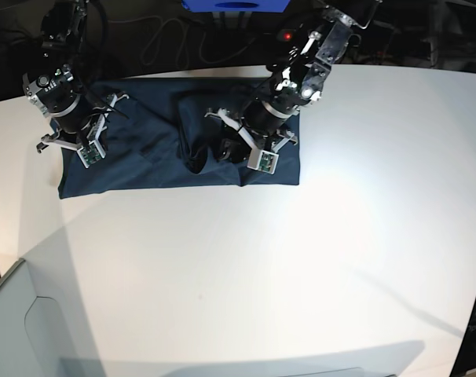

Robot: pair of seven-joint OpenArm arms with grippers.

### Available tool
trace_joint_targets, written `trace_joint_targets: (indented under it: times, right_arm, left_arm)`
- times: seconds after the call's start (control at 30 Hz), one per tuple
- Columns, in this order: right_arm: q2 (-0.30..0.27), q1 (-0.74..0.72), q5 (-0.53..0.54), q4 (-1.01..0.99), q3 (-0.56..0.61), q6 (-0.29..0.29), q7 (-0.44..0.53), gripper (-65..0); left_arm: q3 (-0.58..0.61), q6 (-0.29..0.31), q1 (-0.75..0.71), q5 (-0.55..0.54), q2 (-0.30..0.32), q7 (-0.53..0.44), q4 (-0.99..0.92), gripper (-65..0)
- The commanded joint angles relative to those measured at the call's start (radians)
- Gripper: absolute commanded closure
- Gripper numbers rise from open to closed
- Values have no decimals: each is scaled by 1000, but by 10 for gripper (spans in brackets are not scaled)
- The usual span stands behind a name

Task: Fold the T-shirt properly
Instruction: 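Open the left gripper and lift it away from the shirt, then pull the shirt end with the right gripper toward the robot base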

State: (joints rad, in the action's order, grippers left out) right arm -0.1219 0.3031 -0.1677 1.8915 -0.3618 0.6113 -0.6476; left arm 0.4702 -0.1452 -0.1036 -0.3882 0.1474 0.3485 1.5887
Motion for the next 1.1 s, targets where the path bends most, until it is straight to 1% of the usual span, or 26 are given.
trace_joint_targets:
  times: [0.0,0.1,0.23,0.27,0.3,0.33,0.4,0.47,0.53,0.57,0.63,0.67,0.73,0.8,0.97,1.07]
  right_arm:
    - [-12,-5,9,16,-6,12,19,-6]
    - [-12,-5,9,16,-6,12,19,-6]
    - [-12,-5,9,16,-6,12,19,-7]
    - [-12,-5,7,16,-6,12,19,-15]
    - [-12,-5,7,15,-6,12,19,-35]
    - [-12,-5,7,13,-7,11,19,-67]
    - [-14,-5,7,13,-29,11,19,-151]
    - [-12,-17,7,12,-61,11,19,-262]
    - [-11,-32,7,7,-99,11,19,-361]
    - [-9,-41,9,6,-124,11,19,-400]
    - [-8,-60,9,-14,-156,12,19,-453]
    - [-8,-72,9,-31,-168,12,19,-470]
    - [-8,-89,12,-66,-191,14,19,-480]
    - [-11,-94,17,-111,-199,14,19,-481]
    - [-6,-117,17,-192,-199,14,19,-482]
    - [-6,-140,18,-235,-199,14,21,-482]
  left_arm:
    - [0,8,26,-4,-19,-18,-1,-203]
    - [15,8,80,-8,-65,-18,-58,-204]
    - [68,8,141,-10,-105,-24,-89,-204]
    - [75,8,149,-10,-114,-25,-89,-204]
    - [77,8,157,-10,-127,-25,-84,-205]
    - [75,8,164,-10,-139,-25,-81,-206]
    - [72,8,170,-10,-150,-27,-72,-206]
    - [71,6,170,-10,-141,-27,-40,-206]
    - [32,3,158,-12,-98,-27,9,-206]
    - [6,3,138,-12,-75,-22,42,-206]
    - [-54,3,91,-12,-39,-22,95,-206]
    - [-95,3,64,-12,-18,-22,121,-206]
    - [-182,6,2,-12,19,-21,166,-207]
    - [-267,8,-54,-12,42,-21,193,-207]
    - [-430,9,-157,-12,53,-21,200,-207]
    - [-462,9,-178,-12,53,-21,189,-207]
